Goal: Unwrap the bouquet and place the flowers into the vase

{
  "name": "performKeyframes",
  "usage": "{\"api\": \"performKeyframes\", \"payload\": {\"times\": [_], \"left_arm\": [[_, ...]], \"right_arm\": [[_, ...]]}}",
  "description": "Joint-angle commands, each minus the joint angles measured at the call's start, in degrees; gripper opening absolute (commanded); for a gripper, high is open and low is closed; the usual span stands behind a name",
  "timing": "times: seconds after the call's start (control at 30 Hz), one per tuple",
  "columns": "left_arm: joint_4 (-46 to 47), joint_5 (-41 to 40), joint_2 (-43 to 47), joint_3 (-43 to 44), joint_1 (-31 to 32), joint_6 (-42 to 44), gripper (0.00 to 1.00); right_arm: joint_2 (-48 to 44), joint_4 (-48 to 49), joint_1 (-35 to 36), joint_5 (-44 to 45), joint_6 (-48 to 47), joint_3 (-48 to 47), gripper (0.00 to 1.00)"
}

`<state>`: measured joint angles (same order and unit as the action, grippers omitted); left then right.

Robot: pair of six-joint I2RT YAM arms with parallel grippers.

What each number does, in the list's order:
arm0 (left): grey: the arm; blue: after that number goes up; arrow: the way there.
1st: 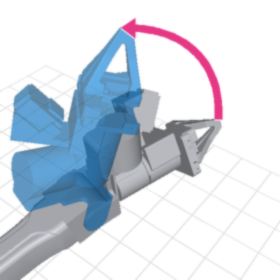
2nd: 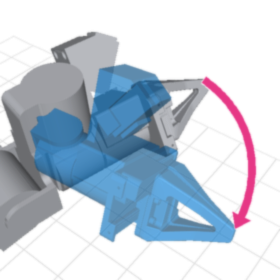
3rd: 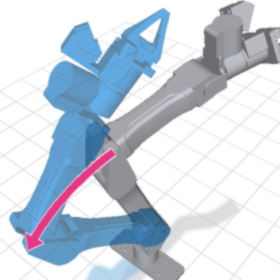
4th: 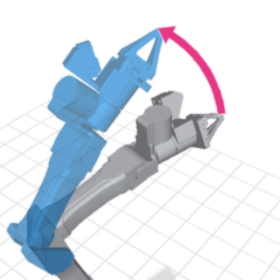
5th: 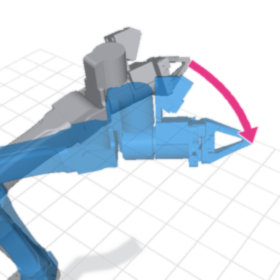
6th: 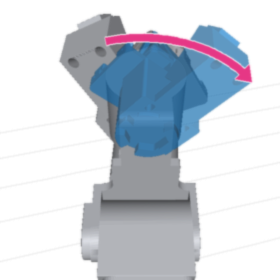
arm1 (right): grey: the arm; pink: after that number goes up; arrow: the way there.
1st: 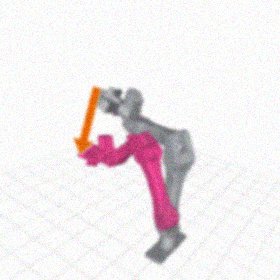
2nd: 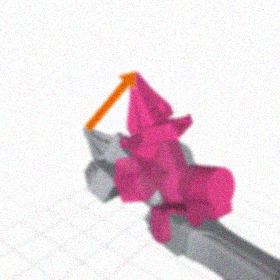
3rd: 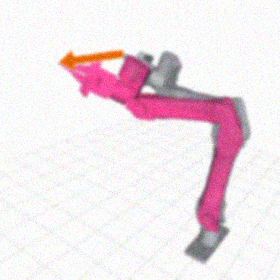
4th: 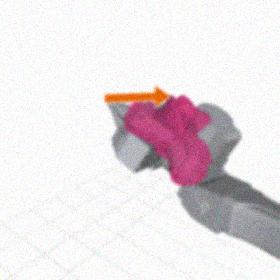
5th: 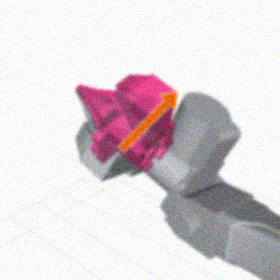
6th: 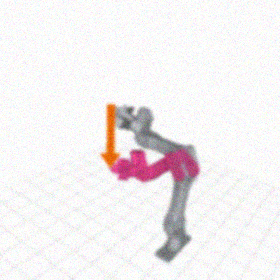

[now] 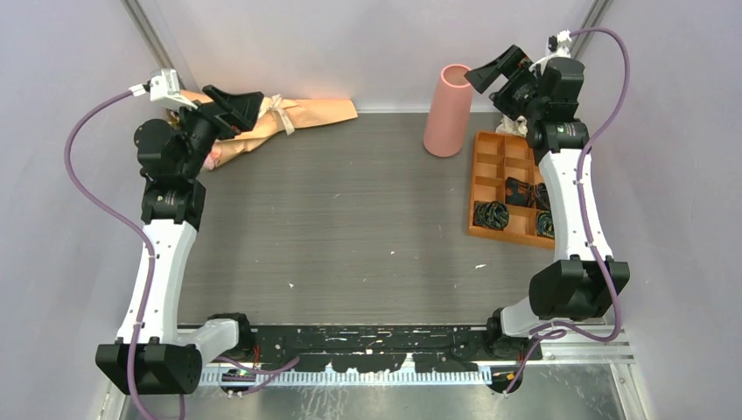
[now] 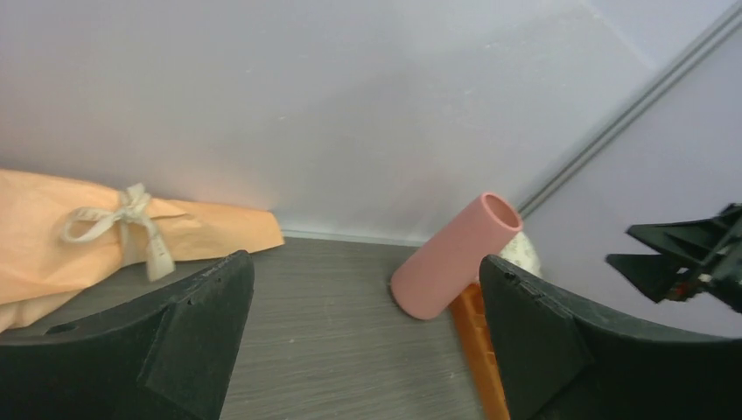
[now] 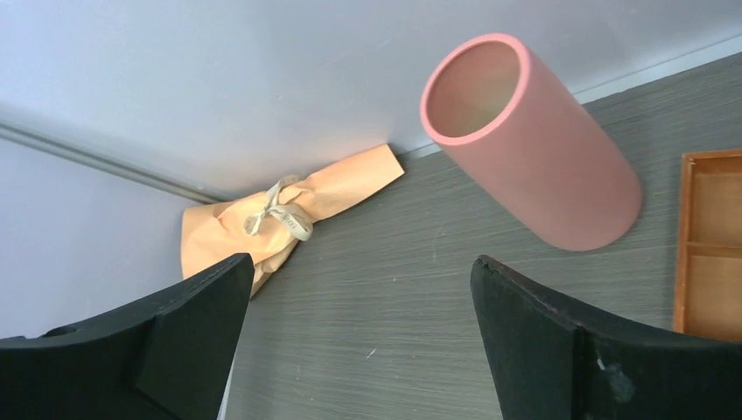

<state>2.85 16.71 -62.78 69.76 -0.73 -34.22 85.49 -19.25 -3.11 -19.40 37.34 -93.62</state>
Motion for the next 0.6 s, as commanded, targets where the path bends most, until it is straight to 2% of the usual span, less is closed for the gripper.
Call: {"api": "performKeyframes", "payload": {"times": [0.0, 0.1, 0.2, 0.27, 0.33, 0.4, 0.5, 0.57], "left_arm": [[7.40, 6.49, 2.05, 1.39, 0.20, -7.15, 1.00], [9.10, 9.06, 2.22, 1.80, 0.20, -11.05, 1.00], [9.12, 13.42, -0.05, 4.49, 0.20, -16.42, 1.00], [10.13, 21.75, -3.42, 9.15, 0.20, -16.69, 1.00], [18.45, 30.89, -7.12, 11.06, 0.20, -18.86, 1.00], [25.49, 32.04, -9.77, 10.21, 0.20, -26.13, 1.00], [34.24, 31.16, -13.79, 8.81, 0.20, -36.17, 1.00], [34.79, 34.03, -17.30, 11.73, 0.20, -38.96, 1.00]], "right_arm": [[-2.81, 4.11, 0.13, -2.62, 1.15, -1.87, 0.99], [-2.45, 3.08, -0.06, -3.28, 0.86, -4.38, 1.00], [-2.32, 6.26, -1.28, -8.87, 3.22, -4.02, 1.00], [-1.79, 10.91, -2.09, -15.60, 5.75, -2.36, 1.00], [0.65, 13.26, -2.76, -19.66, 8.87, -3.02, 0.99], [4.68, 8.62, -3.18, -22.09, 10.31, -7.94, 0.99], [11.91, -2.73, -3.21, -22.54, 7.81, -20.34, 0.99], [15.50, -5.90, -3.21, -22.11, 6.51, -25.02, 0.99]]}}
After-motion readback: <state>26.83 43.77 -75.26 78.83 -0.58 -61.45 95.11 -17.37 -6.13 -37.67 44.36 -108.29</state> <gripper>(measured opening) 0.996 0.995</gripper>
